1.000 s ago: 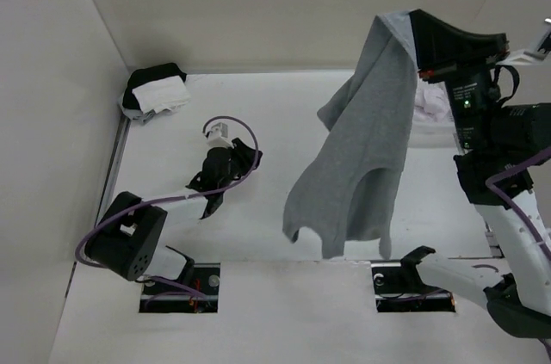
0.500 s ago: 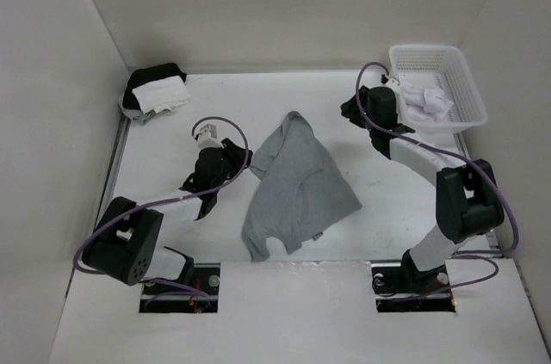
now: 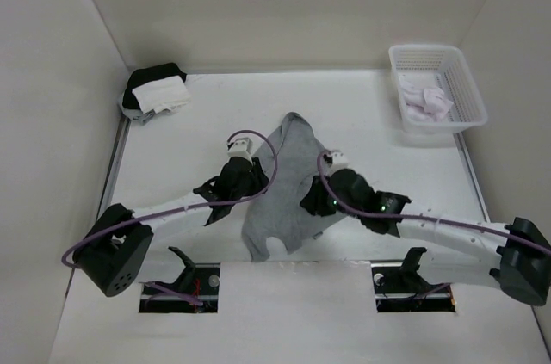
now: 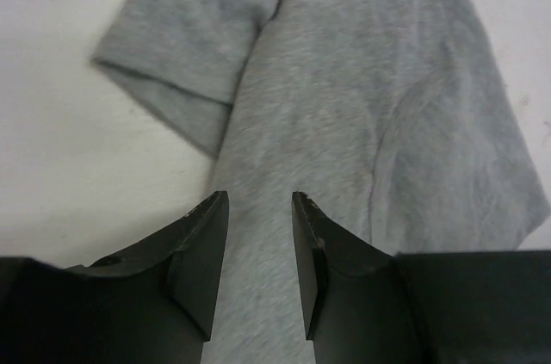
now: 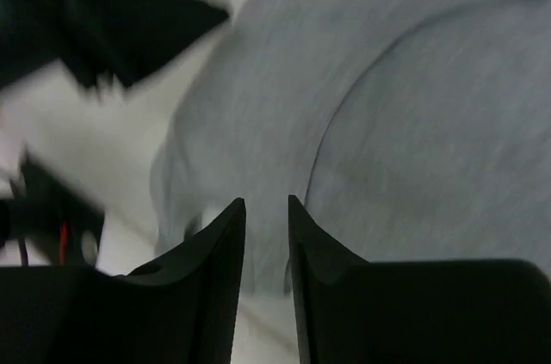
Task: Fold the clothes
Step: Move the tank top to the center of the board
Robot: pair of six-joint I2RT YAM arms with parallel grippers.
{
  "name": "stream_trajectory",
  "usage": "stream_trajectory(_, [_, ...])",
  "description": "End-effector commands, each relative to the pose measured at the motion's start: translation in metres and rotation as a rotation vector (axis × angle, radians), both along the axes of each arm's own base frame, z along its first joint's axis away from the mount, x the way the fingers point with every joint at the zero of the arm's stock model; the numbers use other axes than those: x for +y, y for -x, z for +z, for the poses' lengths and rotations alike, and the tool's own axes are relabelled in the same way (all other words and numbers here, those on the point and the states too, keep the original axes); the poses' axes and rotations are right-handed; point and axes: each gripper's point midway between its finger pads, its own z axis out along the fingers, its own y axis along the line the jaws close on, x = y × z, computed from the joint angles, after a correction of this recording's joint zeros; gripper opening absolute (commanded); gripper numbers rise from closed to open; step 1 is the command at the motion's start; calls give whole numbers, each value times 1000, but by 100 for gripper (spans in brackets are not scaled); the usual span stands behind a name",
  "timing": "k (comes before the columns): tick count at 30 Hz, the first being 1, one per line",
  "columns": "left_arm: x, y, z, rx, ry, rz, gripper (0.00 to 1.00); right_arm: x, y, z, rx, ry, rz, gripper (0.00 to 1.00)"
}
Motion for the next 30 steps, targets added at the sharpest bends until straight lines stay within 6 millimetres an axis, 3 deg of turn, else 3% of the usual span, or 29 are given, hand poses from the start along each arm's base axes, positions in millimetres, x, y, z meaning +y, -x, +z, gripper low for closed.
stream_trajectory(1, [25, 19, -12, 76, -69, 30, 35, 11, 70, -18, 127, 40, 125, 35])
stream_trajectory(5, [29, 51, -16, 159, -29, 33, 39, 18, 107, -35, 200, 36, 170, 47])
stream_trajectory(10, [48, 91, -8, 212, -49, 72, 42, 28, 127, -54, 247, 45, 195, 50])
stream_trajectory(12, [52, 109, -3, 263, -78, 46, 42, 30, 126, -68, 268, 85, 181, 50])
stream_trajectory(16, [51, 143, 1, 355, -115, -26, 44, 38, 125, -73, 265, 85, 184, 50])
stream_trajectory(20, [28, 182, -6, 444, -74, -146, 41, 45, 125, -84, 290, 98, 180, 49])
stream_trajectory(25, [18, 206, -26, 505, -124, -210, 41, 47, 124, -86, 288, 90, 168, 49])
stream_trajectory(30, [26, 218, -35, 538, -163, -215, 41, 46, 124, -95, 299, 108, 158, 48])
